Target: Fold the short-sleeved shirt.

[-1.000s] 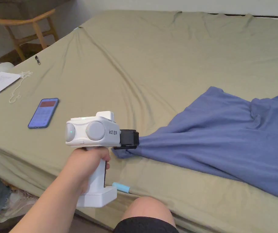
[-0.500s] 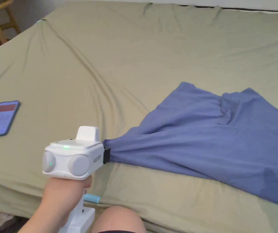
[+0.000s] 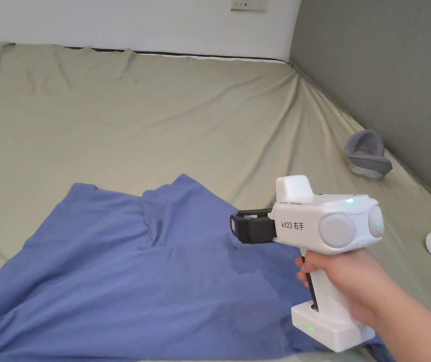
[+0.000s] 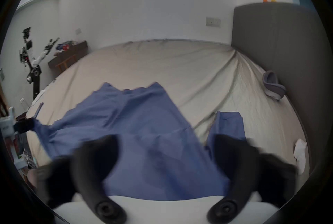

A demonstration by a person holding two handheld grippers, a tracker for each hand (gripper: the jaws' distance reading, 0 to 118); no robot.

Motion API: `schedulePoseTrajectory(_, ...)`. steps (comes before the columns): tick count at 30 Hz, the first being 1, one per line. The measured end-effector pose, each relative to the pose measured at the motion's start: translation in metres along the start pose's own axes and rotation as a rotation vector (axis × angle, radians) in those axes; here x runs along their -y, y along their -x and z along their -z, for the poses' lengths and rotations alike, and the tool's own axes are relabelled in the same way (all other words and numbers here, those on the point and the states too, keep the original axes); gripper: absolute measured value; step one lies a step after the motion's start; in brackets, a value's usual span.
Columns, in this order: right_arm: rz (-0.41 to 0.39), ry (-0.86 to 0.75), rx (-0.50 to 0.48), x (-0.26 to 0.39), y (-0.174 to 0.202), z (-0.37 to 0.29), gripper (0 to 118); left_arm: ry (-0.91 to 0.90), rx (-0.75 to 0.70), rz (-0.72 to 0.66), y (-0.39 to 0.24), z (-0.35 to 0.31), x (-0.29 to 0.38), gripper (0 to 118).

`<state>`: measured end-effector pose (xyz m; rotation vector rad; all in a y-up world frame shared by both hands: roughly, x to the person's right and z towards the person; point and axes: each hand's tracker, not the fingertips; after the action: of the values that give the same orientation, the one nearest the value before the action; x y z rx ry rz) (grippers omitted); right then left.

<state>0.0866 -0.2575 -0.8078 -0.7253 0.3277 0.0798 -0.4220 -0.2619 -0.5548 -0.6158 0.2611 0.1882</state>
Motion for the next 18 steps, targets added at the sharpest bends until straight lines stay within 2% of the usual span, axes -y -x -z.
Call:
schedulePoseTrajectory(3, 0.005, 0.046, 0.008, -0.018, -0.026, 0.054, 100, 0.008, -0.014, 0.022, -0.005, 0.001, 0.000, 3)
schedulePoseTrajectory(4, 0.020, 0.067, 0.020, -0.020, -0.032, 0.069, 100, 0.016, -0.015, 0.026, -0.006, 0.004, -0.001, 3)
schedulePoseTrajectory(7, 0.128, 0.157, 0.033, -0.012, -0.045, 0.103, 96, 0.035, -0.020, 0.029, -0.008, 0.006, 0.000, 3)
schedulePoseTrajectory(9, 0.168, 0.228, -0.008, 0.001, -0.045, 0.113, 83, 0.050, -0.026, 0.034, -0.008, 0.009, -0.001, 3)
schedulePoseTrajectory(10, 0.163, 0.244, -0.034, 0.008, -0.042, 0.114, 82, 0.054, -0.024, 0.035, -0.008, 0.008, -0.001, 3)
schedulePoseTrajectory(11, 0.095, 0.213, -0.011, 0.015, -0.035, 0.110, 79, 0.058, -0.023, 0.038, -0.008, 0.008, -0.001, 3)
schedulePoseTrajectory(12, -0.010, 0.128, 0.016, 0.018, -0.029, 0.102, 72, 0.058, -0.022, 0.039, -0.007, 0.009, -0.001, 3)
schedulePoseTrajectory(13, -0.031, 0.153, 0.000, 0.021, -0.024, 0.100, 64, 0.058, -0.021, 0.042, -0.007, 0.008, -0.001, 3)
schedulePoseTrajectory(14, -0.003, 0.152, 0.013, 0.023, -0.025, 0.096, 58, 0.056, -0.020, 0.045, -0.007, 0.007, -0.002, 3)
schedulePoseTrajectory(15, 0.009, 0.140, 0.021, 0.022, -0.027, 0.091, 58, 0.054, -0.019, 0.049, -0.007, 0.006, -0.003, 3)
schedulePoseTrajectory(16, 0.031, 0.132, 0.022, 0.020, -0.031, 0.087, 44, 0.051, -0.018, 0.050, -0.005, 0.005, -0.004, 3)
schedulePoseTrajectory(17, 0.086, 0.121, -0.036, 0.015, -0.034, 0.083, 12, 0.047, -0.018, 0.049, -0.004, 0.004, -0.005, 3)
schedulePoseTrajectory(18, 0.128, 0.112, -0.064, 0.013, -0.033, 0.075, 4, 0.045, -0.016, 0.047, -0.003, 0.002, -0.007, 3)
